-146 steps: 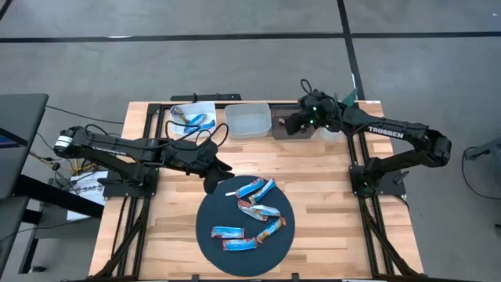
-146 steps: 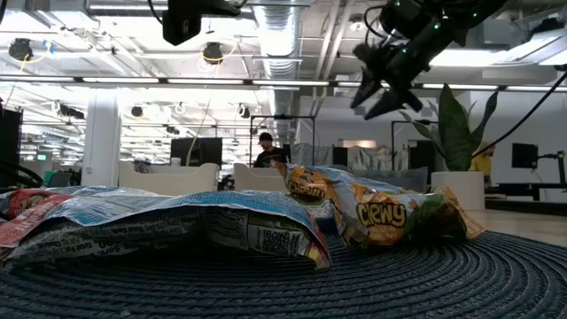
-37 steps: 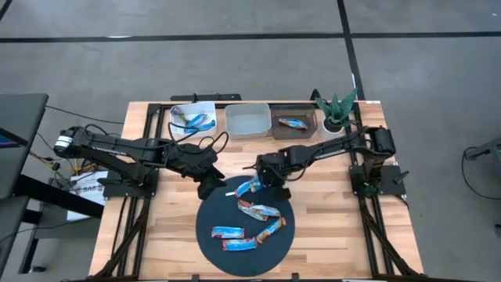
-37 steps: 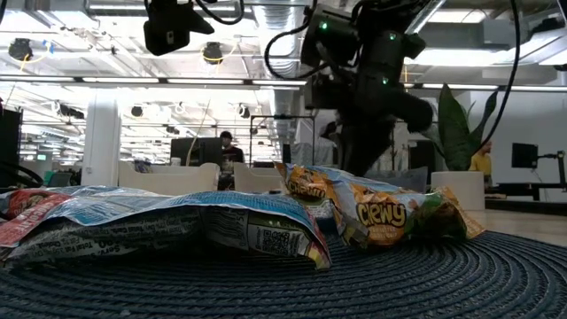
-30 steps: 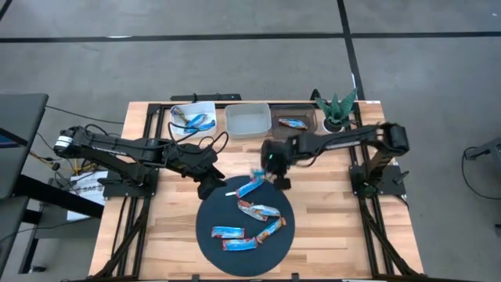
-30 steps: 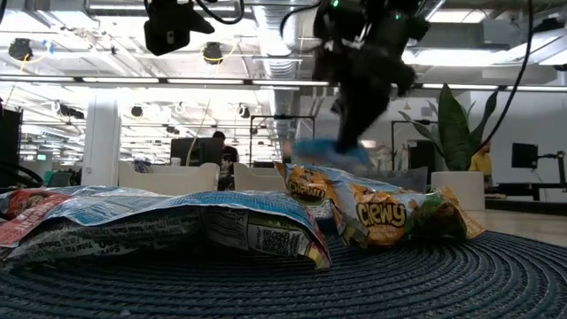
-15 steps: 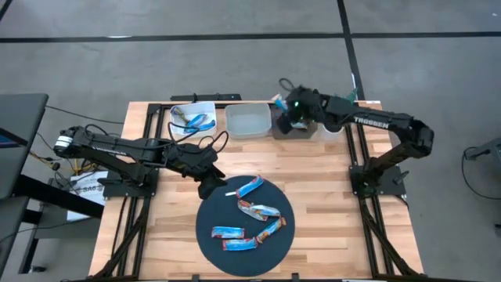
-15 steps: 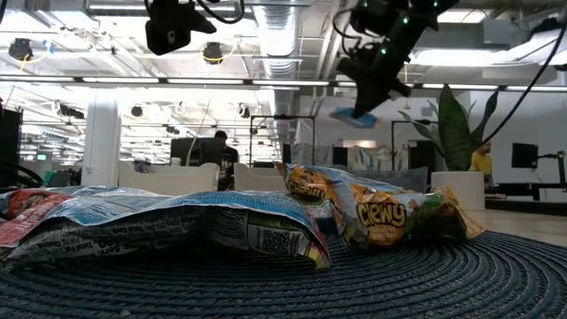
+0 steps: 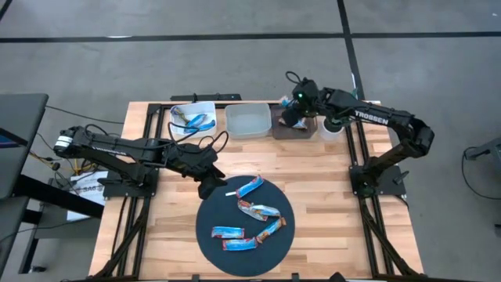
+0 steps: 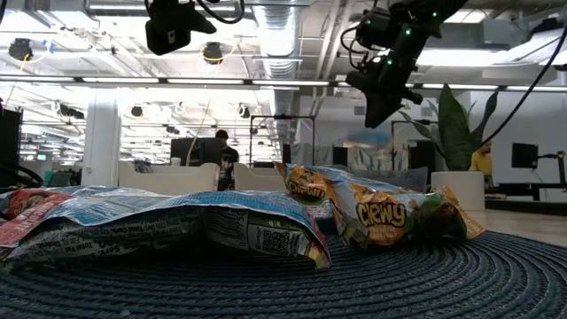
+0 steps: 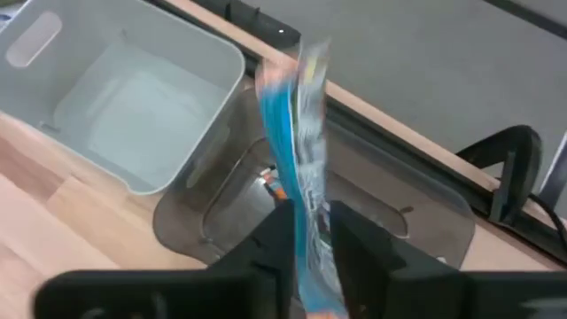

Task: Pick and place Granola Bars by type
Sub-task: Put the yellow granola bar into the black bin

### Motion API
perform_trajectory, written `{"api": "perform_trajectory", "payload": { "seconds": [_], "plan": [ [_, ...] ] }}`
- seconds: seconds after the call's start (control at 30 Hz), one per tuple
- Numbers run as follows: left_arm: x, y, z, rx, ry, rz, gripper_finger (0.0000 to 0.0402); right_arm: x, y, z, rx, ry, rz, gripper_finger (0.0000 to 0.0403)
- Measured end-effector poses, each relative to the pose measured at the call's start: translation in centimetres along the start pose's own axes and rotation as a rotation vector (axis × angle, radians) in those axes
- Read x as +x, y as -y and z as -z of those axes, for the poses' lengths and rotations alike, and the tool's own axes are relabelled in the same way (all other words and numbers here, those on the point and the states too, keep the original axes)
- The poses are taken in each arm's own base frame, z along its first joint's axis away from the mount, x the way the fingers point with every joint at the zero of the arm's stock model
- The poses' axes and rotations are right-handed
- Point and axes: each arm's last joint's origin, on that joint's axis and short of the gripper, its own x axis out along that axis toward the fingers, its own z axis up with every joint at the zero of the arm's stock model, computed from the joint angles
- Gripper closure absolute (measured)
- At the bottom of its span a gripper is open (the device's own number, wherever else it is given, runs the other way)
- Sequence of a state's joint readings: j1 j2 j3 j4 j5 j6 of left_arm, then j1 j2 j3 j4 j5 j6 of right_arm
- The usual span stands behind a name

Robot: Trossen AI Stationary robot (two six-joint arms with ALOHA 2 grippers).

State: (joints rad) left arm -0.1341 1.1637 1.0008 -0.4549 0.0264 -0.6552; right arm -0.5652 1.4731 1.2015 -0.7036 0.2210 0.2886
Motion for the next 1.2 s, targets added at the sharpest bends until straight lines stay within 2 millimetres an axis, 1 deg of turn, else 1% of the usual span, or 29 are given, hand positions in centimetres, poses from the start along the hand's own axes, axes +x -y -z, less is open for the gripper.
{"api": "perform_trajectory", "payload": {
  "seconds": [0.2, 0.33, 0.43, 0.53, 0.67, 0.8, 0.87, 0.97, 1.1, 1.2],
  "plan": [
    [0.0, 0.0, 0.0, 0.005, 0.0, 0.0, 0.024, 0.0, -0.1, 0.0, 0.0, -0.005, -0.016, 0.0273],
    [0.0, 0.0, 0.0, 0.005, 0.0, 0.0, 0.024, -0.1, -0.6, 0.2, -0.013, -0.033, -0.114, 0.0247],
    [0.0, 0.0, 0.0, 0.005, 0.0, 0.0, 0.024, -0.4, -1.8, 0.6, -0.095, -0.061, -0.244, 0.0237],
    [0.0, 0.0, 0.0, 0.005, 0.0, 0.0, 0.024, -1.0, -4.0, 1.4, -0.218, -0.089, -0.405, 0.0234],
    [0.0, 0.0, 0.0, 0.005, -0.001, 0.0, 0.024, -2.6, -7.9, 3.4, -0.41, -0.122, -0.581, 0.0237],
    [0.0, 0.0, 0.0, 0.005, -0.001, -0.001, 0.024, -4.7, -11.7, 6.5, -0.622, -0.152, -0.684, 0.0242],
    [0.0, 0.0, 0.0, 0.005, -0.002, -0.001, 0.024, -5.8, -13.2, 8.1, -0.721, -0.163, -0.725, 0.0245],
    [0.0, 0.0, 0.0, 0.005, -0.002, -0.002, 0.024, -7.3, -15.0, 10.1, -0.814, -0.167, -0.78, 0.0248],
    [0.0, 0.0, 0.0, 0.025, -0.003, -0.002, 0.024, -8.9, -16.5, 12.2, -0.903, -0.174, -0.832, 0.0253],
    [0.0, 0.0, 0.0, 0.034, -0.003, -0.002, 0.0239, -9.2, -17.6, 13.9, -0.965, -0.192, -0.827, 0.0256]
  ]
}}
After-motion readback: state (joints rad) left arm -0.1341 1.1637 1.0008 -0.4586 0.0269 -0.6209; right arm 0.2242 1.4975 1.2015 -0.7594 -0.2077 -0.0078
